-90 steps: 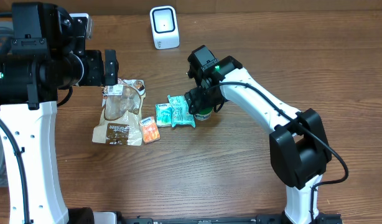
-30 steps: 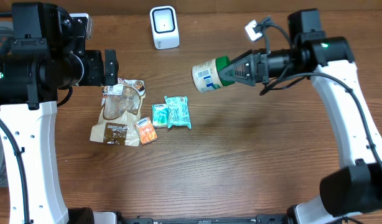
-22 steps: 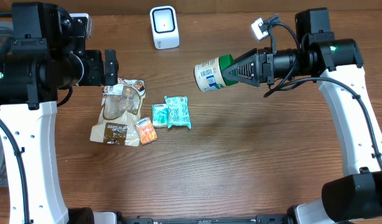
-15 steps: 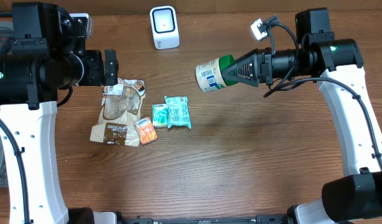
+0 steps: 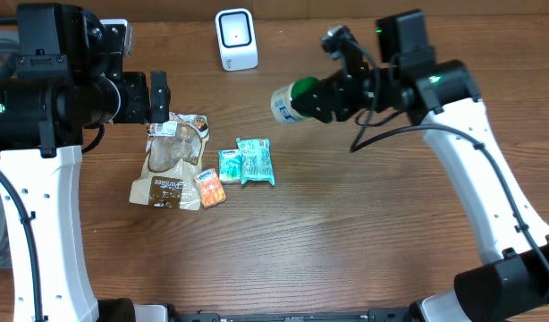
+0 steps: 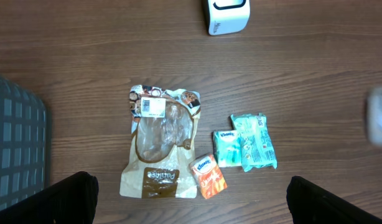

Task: Scan the item barcode
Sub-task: 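Carry the jar with the right gripper to the white scanner, then hold the jar's green lid in front of the scanner, then carry the jar back and lower it right of the wipes pack, then open the right gripper and lift it off the jar, then move the right gripper left over the teal wipes pack, then lower the right gripper and grasp the teal wipes pack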

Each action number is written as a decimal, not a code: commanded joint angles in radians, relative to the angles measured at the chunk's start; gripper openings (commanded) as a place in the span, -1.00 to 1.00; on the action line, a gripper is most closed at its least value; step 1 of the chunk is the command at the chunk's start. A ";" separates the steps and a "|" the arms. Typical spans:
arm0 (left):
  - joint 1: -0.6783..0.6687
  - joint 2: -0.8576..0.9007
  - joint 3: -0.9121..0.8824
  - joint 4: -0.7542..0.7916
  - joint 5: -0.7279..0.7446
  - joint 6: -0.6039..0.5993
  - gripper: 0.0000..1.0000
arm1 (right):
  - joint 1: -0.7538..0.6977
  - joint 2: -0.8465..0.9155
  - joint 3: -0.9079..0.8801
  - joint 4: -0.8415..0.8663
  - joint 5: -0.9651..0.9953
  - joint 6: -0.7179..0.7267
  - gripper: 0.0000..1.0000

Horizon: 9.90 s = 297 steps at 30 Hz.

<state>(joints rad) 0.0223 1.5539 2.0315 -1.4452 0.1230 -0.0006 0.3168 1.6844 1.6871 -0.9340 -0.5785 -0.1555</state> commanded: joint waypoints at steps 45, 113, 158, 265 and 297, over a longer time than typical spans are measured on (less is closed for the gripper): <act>0.005 -0.004 0.012 -0.001 -0.003 -0.003 0.99 | 0.155 0.650 0.037 1.426 0.513 -1.084 -0.36; 0.005 -0.004 0.012 -0.001 -0.003 -0.002 0.99 | 0.108 -0.082 0.054 0.235 0.568 0.035 -0.20; 0.005 -0.004 0.012 -0.001 -0.003 -0.002 0.99 | -0.189 0.269 -0.228 -0.085 0.472 0.185 0.43; 0.005 -0.004 0.012 -0.001 -0.003 -0.002 0.99 | 0.132 0.356 -0.048 -0.189 0.270 0.712 1.00; 0.005 -0.004 0.012 -0.001 -0.003 -0.003 0.99 | 0.194 0.397 -0.431 0.391 0.272 0.978 -0.20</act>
<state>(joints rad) 0.0223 1.5539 2.0315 -1.4471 0.1230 -0.0006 0.5056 2.0373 1.2984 -0.5426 -0.3378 0.8150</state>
